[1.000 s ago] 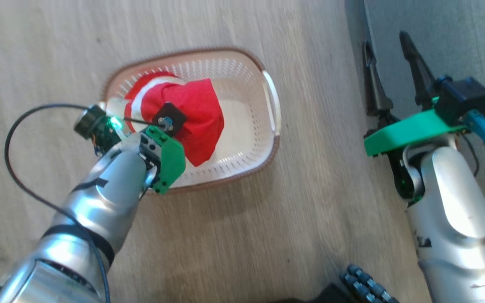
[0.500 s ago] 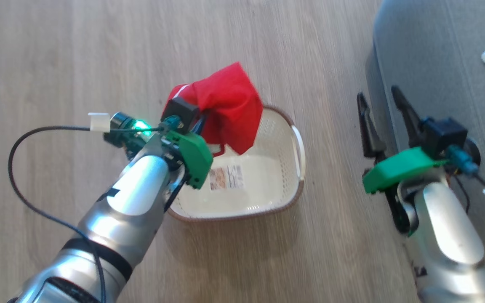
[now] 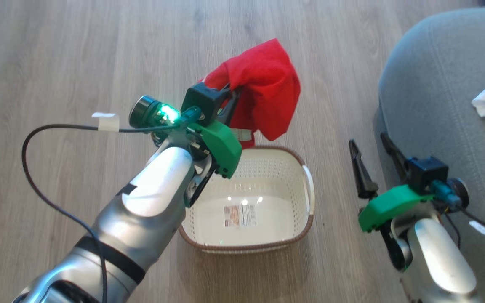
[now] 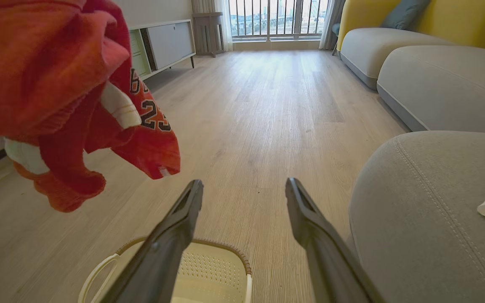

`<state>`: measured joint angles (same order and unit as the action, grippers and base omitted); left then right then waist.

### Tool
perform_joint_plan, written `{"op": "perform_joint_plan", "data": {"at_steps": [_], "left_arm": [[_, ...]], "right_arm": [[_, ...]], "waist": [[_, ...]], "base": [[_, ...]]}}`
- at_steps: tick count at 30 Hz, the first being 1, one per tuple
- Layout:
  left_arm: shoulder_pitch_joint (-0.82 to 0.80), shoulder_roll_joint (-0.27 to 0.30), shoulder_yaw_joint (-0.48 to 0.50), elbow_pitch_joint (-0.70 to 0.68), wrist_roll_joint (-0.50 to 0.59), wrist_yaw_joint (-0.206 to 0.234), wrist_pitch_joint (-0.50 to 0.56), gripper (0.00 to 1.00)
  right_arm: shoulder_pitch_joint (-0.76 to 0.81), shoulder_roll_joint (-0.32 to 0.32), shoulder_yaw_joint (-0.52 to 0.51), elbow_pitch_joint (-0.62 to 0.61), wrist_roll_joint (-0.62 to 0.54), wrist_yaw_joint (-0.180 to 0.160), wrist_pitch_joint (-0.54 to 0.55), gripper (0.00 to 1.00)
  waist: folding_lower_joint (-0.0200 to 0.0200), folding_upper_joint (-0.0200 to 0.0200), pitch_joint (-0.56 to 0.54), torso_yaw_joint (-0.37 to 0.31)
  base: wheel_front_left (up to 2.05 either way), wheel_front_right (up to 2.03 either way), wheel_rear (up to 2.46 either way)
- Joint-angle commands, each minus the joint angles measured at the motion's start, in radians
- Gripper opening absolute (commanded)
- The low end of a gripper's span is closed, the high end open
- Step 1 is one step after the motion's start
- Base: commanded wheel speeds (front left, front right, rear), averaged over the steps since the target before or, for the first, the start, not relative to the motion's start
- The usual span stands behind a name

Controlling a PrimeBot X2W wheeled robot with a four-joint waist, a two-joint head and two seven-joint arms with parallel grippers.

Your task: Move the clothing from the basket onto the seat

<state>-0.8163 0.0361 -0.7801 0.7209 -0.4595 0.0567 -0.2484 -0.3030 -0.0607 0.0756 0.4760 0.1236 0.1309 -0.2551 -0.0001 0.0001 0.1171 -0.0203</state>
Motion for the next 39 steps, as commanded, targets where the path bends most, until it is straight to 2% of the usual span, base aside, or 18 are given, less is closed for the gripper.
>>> {"op": "perform_joint_plan", "data": {"at_steps": [1,20,31,39], "left_arm": [[-0.028,0.014,0.024,-0.044,-0.007,0.009,-0.012,0.00],[-0.024,0.043,0.008,-0.300,-0.009,0.046,0.044,0.00],[-0.001,0.059,-0.010,-0.342,-0.014,0.055,0.066,0.00],[-0.008,0.053,-0.030,-0.351,-0.014,0.052,0.068,0.00]], "right_arm": [[0.000,0.010,0.029,-0.024,0.006,0.000,-0.007,1.00],[0.048,0.010,0.068,-0.028,0.028,0.000,-0.007,1.00],[0.006,-0.003,0.277,-0.218,0.122,0.000,-0.007,1.00],[-0.077,-0.004,0.373,-0.182,0.153,0.000,-0.007,1.00]], "waist": [[0.0001,-0.0001,-0.028,0.000],[0.0001,-0.0001,-0.076,-0.015],[0.0001,-0.0001,-0.069,-0.017],[0.0001,-0.0001,-0.052,-0.007]], "base": [[0.00,0.00,0.00],[0.00,0.00,0.00],[0.00,0.00,0.00],[0.00,0.00,0.00]]}}
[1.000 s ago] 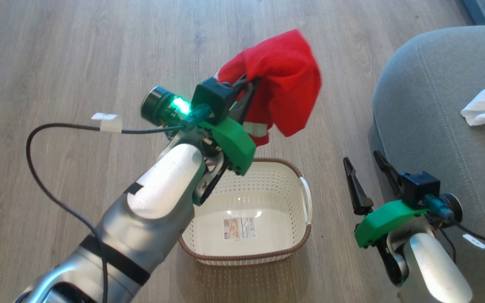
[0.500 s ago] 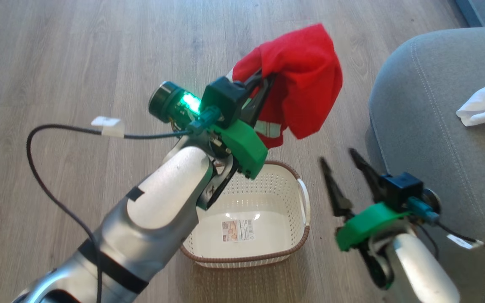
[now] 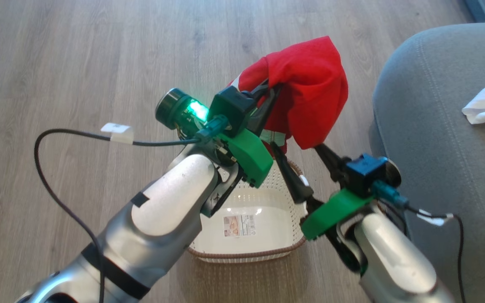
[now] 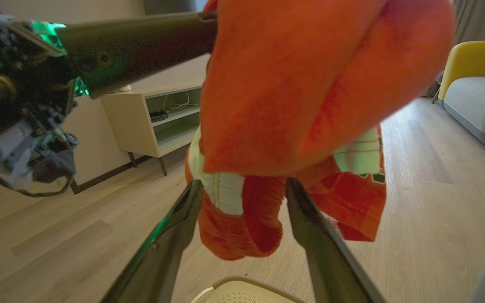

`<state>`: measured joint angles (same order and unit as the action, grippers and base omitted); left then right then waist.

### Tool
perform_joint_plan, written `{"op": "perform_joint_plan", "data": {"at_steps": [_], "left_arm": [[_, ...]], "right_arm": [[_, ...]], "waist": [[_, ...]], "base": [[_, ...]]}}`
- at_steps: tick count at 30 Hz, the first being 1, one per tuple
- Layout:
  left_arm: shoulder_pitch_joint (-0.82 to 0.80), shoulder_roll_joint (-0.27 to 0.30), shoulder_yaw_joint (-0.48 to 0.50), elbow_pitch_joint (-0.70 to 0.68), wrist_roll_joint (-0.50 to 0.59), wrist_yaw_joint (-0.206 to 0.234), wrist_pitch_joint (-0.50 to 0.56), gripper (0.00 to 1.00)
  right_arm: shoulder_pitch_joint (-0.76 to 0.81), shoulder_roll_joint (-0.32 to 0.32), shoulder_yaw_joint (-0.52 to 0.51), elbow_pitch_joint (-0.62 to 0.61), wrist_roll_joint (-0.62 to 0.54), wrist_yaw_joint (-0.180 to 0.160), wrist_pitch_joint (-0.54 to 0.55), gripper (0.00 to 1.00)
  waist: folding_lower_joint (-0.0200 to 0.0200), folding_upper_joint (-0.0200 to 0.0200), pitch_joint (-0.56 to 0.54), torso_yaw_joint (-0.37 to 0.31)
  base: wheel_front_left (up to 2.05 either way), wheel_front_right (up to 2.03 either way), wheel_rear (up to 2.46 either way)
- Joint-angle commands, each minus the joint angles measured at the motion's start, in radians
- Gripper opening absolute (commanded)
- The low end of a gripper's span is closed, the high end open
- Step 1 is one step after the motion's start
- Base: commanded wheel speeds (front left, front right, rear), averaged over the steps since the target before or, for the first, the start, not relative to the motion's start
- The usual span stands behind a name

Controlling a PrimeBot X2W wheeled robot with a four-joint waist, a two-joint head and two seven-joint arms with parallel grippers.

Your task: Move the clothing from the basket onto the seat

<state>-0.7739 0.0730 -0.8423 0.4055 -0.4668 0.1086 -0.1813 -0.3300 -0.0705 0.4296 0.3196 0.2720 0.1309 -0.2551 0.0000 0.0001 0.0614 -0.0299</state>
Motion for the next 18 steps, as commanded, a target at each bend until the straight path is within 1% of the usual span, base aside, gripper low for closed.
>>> {"op": "perform_joint_plan", "data": {"at_steps": [1,9,18], "left_arm": [[-0.052,0.014,0.027,-0.037,-0.006,-0.001,0.002,0.00],[-0.058,-0.001,-0.009,-0.035,-0.010,-0.012,0.000,0.00],[-0.056,-0.015,-0.051,-0.028,-0.025,-0.018,-0.009,0.00]], "right_arm": [[-0.065,0.007,0.023,-0.014,0.004,0.000,-0.007,1.00],[-0.181,0.019,-0.011,0.081,-0.024,0.000,-0.007,1.00],[-0.288,0.020,-0.004,0.169,0.034,0.000,-0.007,1.00]], "waist": [[0.0000,-0.0001,0.006,0.006],[0.0000,-0.0001,0.022,0.042],[0.0000,-0.0001,0.031,0.082]], "base": [[0.00,0.00,0.00],[0.00,0.00,0.00],[0.00,0.00,0.00]]}}
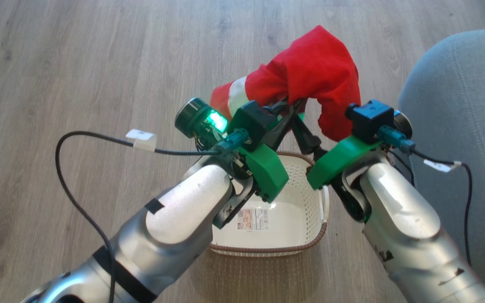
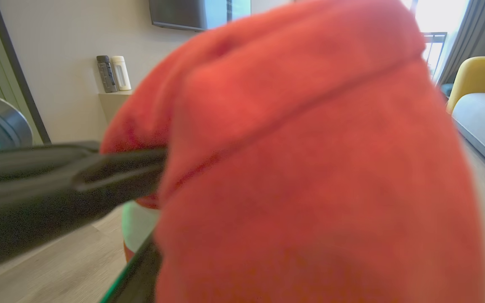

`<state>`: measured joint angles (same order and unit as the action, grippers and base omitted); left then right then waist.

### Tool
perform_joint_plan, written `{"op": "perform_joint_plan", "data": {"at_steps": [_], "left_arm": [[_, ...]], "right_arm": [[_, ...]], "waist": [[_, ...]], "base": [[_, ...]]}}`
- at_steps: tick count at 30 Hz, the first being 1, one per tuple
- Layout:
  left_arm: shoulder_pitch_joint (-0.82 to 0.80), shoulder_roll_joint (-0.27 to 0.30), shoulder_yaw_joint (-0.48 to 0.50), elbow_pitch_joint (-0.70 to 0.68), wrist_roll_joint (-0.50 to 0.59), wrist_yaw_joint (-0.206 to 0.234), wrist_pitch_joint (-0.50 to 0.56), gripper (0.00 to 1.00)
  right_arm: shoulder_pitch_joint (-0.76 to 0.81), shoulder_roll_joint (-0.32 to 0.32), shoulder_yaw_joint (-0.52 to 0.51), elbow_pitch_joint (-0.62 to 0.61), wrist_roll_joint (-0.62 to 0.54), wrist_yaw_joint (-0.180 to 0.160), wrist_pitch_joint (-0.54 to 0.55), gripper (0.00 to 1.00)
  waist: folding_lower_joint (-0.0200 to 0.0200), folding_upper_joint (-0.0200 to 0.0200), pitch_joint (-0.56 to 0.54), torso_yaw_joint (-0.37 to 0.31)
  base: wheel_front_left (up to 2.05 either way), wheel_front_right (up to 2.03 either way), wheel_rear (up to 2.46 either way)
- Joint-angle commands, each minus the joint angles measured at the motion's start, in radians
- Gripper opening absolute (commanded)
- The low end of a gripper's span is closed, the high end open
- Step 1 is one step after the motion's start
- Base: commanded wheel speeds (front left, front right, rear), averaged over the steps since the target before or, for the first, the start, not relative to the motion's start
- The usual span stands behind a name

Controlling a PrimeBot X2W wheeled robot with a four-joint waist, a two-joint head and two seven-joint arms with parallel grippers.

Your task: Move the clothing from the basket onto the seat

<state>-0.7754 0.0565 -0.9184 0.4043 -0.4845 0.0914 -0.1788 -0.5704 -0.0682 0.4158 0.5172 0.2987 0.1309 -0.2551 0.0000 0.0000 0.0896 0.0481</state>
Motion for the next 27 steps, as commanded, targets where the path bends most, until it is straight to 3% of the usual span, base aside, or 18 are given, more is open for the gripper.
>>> {"op": "perform_joint_plan", "data": {"at_steps": [1,2,3,4,5,16,17,18,19,27], "left_arm": [[-0.054,0.001,0.021,-0.026,-0.009,-0.001,-0.012,0.00],[-0.053,0.000,0.017,-0.025,-0.011,-0.002,-0.013,0.00],[-0.053,0.000,0.017,-0.025,-0.011,-0.002,-0.013,0.00],[-0.053,0.000,0.013,-0.024,-0.013,-0.002,-0.014,0.00],[-0.053,-0.001,0.011,-0.023,-0.015,-0.002,-0.016,0.00],[-0.061,-0.002,0.003,-0.004,-0.018,0.006,-0.039,0.00],[-0.061,-0.002,0.003,-0.002,-0.017,0.008,-0.042,0.14],[-0.061,0.000,0.004,-0.001,-0.014,0.009,-0.046,0.45],[-0.060,0.002,0.005,0.004,-0.014,0.009,-0.049,1.00],[-0.047,0.019,0.009,0.060,-0.015,0.004,-0.064,1.00]], "right_arm": [[-0.054,0.018,0.010,-0.023,0.009,0.000,-0.007,0.73],[-0.058,0.018,0.010,-0.018,0.010,0.000,-0.007,0.45],[-0.058,0.018,0.010,-0.018,0.010,0.000,-0.007,0.45],[-0.061,0.018,0.011,-0.010,0.009,0.000,-0.007,0.15],[-0.064,0.018,0.011,-0.005,0.010,0.000,-0.007,0.00],[-0.045,0.018,-0.033,-0.031,-0.008,0.000,-0.007,0.00],[-0.041,0.018,-0.039,-0.040,-0.012,0.000,-0.007,0.00],[-0.036,0.018,-0.045,-0.050,-0.017,0.000,-0.007,0.00],[-0.029,0.018,-0.050,-0.059,-0.021,0.000,-0.007,0.00],[0.011,0.018,-0.111,-0.120,-0.049,0.000,-0.007,0.00]], "waist": [[0.0000,0.0000,0.004,0.006],[0.0000,0.0000,0.005,0.008],[0.0000,0.0000,0.005,0.008],[0.0000,0.0000,0.007,0.010],[0.0000,0.0000,0.009,0.011],[0.0000,0.0000,0.021,-0.013],[0.0000,0.0000,0.022,-0.016],[0.0000,0.0000,0.022,-0.019],[0.0000,0.0000,0.021,-0.022],[0.0000,0.0000,0.026,-0.062]], "base": [[0.00,0.00,0.00],[0.00,0.00,0.00],[0.00,0.00,0.00],[0.00,0.00,0.00],[0.00,0.00,0.00],[0.00,0.00,0.00],[0.00,0.00,0.00],[0.00,0.00,0.00],[0.00,0.00,0.00],[0.00,0.00,0.00]]}}
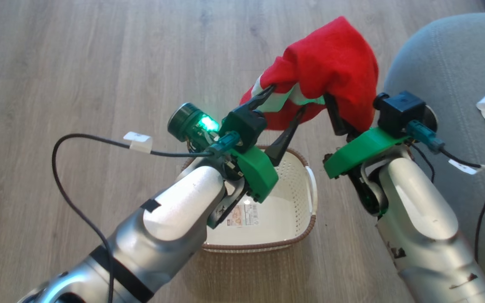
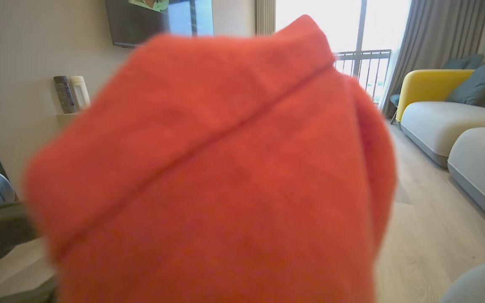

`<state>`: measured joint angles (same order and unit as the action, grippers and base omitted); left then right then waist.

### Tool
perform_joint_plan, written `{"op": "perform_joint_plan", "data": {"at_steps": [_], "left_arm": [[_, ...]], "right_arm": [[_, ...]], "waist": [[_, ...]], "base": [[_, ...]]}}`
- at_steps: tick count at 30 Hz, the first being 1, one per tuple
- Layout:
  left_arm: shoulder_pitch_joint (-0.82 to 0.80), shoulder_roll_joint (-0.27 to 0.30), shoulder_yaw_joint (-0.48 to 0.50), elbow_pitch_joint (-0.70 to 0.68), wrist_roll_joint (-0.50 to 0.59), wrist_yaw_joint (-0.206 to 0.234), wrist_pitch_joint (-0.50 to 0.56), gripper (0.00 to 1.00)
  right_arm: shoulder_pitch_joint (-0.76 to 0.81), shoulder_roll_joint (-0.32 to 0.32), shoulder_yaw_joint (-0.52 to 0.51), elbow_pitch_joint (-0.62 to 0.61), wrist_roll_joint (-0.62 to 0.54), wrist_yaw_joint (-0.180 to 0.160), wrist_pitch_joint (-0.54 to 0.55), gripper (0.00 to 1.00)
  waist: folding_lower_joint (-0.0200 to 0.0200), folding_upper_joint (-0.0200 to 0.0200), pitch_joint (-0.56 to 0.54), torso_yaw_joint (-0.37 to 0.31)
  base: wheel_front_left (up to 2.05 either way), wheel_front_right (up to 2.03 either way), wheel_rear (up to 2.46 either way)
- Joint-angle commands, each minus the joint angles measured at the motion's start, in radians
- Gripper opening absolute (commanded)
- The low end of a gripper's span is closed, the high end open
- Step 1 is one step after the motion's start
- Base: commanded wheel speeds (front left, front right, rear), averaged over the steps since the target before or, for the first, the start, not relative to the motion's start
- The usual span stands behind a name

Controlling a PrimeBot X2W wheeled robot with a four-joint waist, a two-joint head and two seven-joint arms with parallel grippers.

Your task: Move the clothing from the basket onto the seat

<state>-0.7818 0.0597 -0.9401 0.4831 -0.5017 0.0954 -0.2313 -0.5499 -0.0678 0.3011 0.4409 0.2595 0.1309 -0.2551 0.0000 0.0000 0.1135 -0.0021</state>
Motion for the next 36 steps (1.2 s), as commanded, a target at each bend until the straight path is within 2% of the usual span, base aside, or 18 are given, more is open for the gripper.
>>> {"op": "perform_joint_plan", "data": {"at_steps": [1,6,12,18,20,22,23,31,36], "left_arm": [[-0.040,0.019,0.032,-0.013,0.003,0.001,-0.014,1.00],[-0.033,0.029,0.042,0.010,0.001,-0.007,-0.022,1.00],[-0.011,0.051,0.060,0.034,0.006,-0.020,-0.028,1.00],[0.027,0.065,0.088,0.029,0.008,-0.053,-0.030,1.00],[0.035,0.065,0.094,0.025,0.008,-0.063,-0.030,1.00],[0.055,0.070,0.115,0.014,0.011,-0.085,-0.030,1.00],[0.055,0.070,0.115,0.014,0.011,-0.085,-0.030,1.00],[0.097,0.069,0.157,0.005,0.019,-0.135,-0.030,1.00],[0.084,0.045,0.148,0.017,0.037,-0.167,-0.030,1.00]], "right_arm": [[-0.007,0.018,-0.004,-0.050,-0.011,0.000,-0.007,0.00],[0.006,0.018,-0.036,-0.077,-0.017,0.000,-0.007,0.00],[0.024,0.018,-0.053,-0.115,-0.015,0.000,-0.007,0.00],[0.051,0.018,-0.062,-0.154,-0.014,0.000,-0.007,0.00],[0.056,0.018,-0.066,-0.159,-0.015,0.000,-0.007,0.00],[0.069,0.018,-0.072,-0.172,-0.012,0.000,-0.007,0.00],[0.069,0.018,-0.072,-0.172,-0.012,0.000,-0.007,0.00],[0.108,0.018,-0.092,-0.201,-0.023,0.000,-0.007,0.00],[0.148,0.018,-0.159,-0.246,-0.043,0.000,-0.007,0.00]], "waist": [[0.0000,0.0000,0.003,-0.021],[0.0000,0.0000,0.008,-0.080],[0.0000,0.0000,0.009,-0.187],[0.0000,0.0000,0.008,-0.304],[0.0000,0.0000,0.008,-0.320],[0.0000,0.0000,0.008,-0.379],[0.0000,0.0000,0.008,-0.379],[0.0000,0.0000,-0.003,-0.520],[0.0000,0.0000,0.014,-0.538]], "base": [[0.00,0.00,0.00],[0.00,0.00,0.00],[0.00,0.00,0.00],[0.00,0.00,0.00],[0.00,0.00,0.00],[0.00,0.00,0.00],[0.00,0.00,0.00],[0.00,0.00,0.00],[0.00,0.00,0.00]]}}
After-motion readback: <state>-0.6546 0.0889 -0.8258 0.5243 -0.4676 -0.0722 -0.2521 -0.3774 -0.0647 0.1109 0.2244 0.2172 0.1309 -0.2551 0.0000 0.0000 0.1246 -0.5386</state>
